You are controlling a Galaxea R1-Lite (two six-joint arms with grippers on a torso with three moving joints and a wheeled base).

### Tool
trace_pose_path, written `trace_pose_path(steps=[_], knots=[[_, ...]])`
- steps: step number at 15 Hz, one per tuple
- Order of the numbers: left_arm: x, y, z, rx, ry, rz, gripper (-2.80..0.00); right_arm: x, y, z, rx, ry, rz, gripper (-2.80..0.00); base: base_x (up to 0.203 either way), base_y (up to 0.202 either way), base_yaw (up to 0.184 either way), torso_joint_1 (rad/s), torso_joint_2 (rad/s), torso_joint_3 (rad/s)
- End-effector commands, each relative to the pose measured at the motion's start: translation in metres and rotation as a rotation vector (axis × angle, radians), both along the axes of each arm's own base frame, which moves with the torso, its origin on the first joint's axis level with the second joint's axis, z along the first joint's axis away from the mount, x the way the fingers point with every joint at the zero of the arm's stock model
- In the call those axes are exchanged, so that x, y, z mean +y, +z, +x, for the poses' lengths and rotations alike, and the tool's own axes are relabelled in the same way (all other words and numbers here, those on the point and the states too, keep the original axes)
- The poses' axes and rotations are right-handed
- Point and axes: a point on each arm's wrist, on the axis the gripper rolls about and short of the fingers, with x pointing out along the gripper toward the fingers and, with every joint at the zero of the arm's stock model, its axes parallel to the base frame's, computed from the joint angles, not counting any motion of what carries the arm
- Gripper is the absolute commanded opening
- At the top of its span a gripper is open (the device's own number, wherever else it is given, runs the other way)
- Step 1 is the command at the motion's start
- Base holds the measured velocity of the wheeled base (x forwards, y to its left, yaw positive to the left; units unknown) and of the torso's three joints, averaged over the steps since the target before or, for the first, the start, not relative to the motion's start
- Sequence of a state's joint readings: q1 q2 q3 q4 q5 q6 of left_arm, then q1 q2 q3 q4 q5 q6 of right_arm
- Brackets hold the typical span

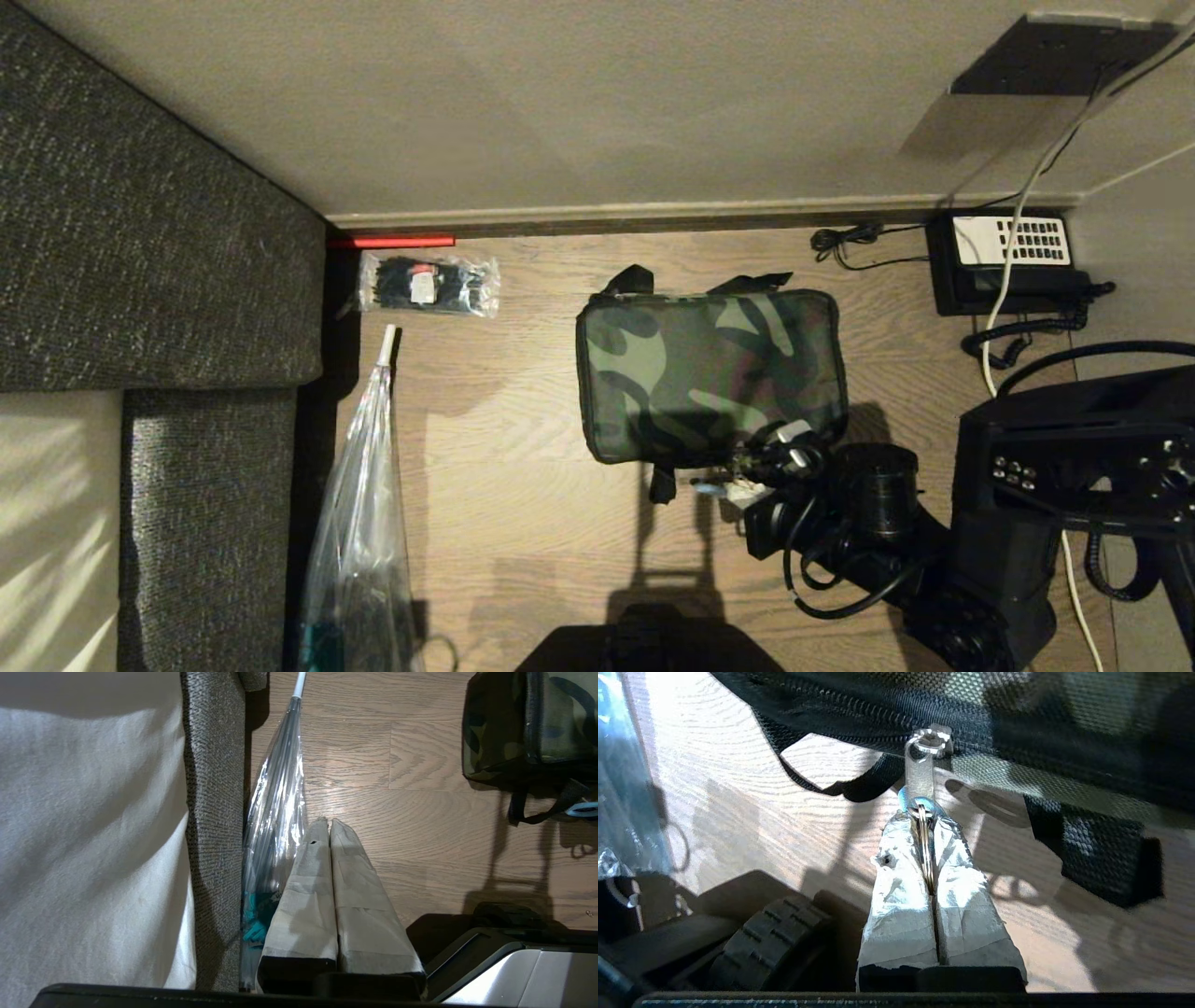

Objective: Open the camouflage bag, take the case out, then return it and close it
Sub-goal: Open the top of the storage box

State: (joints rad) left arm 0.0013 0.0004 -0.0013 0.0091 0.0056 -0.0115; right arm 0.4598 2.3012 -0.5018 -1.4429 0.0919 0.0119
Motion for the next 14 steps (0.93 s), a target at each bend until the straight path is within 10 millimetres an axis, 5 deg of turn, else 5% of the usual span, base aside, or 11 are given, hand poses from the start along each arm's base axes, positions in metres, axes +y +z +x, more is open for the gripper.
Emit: trace_pose_path(steps=[1,14], knots=[[0.0,0.0,0.0,-0.001,0.001,0.001,-2.8,-0.003,0.008,-0.006,-0.007,0.001,0.007,-2.8,0.0,0.0,0.0,0.0,0.0,0.0],[0.0,0.0,0.0,-0.001,0.001,0.001,-2.8,-0.029,0.029,-0.014,-0.016,-0.054,0.023,-2.8,0.0,0.0,0.0,0.0,0.0,0.0]])
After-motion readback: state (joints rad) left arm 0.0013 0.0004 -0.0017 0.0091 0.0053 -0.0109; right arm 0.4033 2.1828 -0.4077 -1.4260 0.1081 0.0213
